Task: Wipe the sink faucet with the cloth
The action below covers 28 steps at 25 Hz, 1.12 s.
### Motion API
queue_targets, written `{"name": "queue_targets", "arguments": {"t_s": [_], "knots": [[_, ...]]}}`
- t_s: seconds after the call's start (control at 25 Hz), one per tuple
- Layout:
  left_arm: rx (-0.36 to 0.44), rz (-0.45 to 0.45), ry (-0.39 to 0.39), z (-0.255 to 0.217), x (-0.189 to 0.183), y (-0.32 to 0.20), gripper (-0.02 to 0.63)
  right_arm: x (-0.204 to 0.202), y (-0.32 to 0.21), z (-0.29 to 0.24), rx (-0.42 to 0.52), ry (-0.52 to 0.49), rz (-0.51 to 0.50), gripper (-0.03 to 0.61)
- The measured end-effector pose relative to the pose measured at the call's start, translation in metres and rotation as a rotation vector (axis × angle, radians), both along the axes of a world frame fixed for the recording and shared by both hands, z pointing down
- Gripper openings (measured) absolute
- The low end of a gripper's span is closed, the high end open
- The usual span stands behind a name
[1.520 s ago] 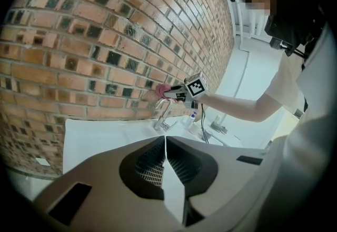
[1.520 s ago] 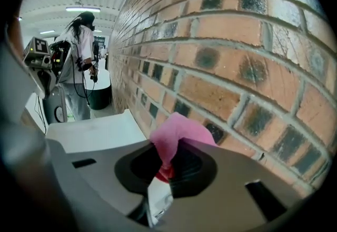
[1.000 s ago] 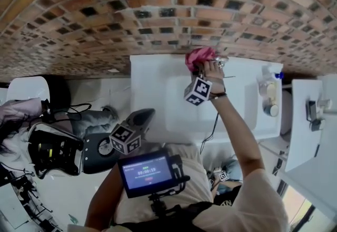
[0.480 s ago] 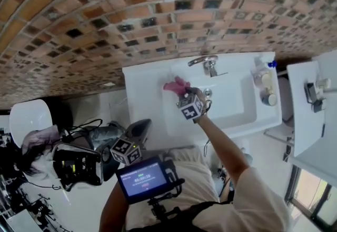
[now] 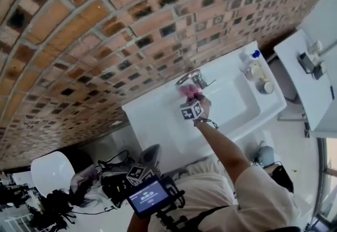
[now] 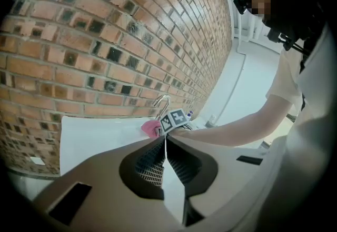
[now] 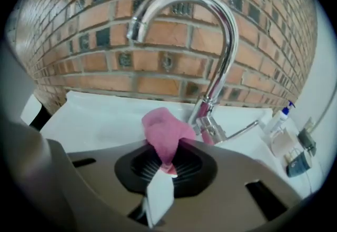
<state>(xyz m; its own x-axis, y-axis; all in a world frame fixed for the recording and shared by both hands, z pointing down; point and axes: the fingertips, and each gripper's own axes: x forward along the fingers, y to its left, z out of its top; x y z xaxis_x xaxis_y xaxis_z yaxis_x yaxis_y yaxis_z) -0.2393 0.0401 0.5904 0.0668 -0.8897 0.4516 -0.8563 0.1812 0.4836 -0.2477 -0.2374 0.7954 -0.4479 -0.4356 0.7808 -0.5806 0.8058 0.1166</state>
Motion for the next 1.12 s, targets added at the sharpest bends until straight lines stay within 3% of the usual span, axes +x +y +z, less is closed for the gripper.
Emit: {"name": "queue_targets", "arguments": {"t_s": [0.6,0.8,1.0,1.12], "knots": [[-0.037,-0.029,-0.016,0.003,-0.013,0.025,0.000,-0.024,-0.048,0.049,-0.138,-0.004,0.289,0.057],[-0.053,-0.032,-0.029,0.012,-0.021,0.035,0.000,-0.036,-0.055,0.063,-0.190,-0.072,0.347,0.057],[-0.039,-0.029,0.037,0.003,-0.012,0.023,0.000,-0.030,-0.063,0.037,-0.123,-0.154,0.373,0.055],[-0.048,-0.007,0.021,0.006,-0.012,0.023,0.000,-0.027,-0.063,0.027,-0.074,-0.183,0.342,0.055]]}}
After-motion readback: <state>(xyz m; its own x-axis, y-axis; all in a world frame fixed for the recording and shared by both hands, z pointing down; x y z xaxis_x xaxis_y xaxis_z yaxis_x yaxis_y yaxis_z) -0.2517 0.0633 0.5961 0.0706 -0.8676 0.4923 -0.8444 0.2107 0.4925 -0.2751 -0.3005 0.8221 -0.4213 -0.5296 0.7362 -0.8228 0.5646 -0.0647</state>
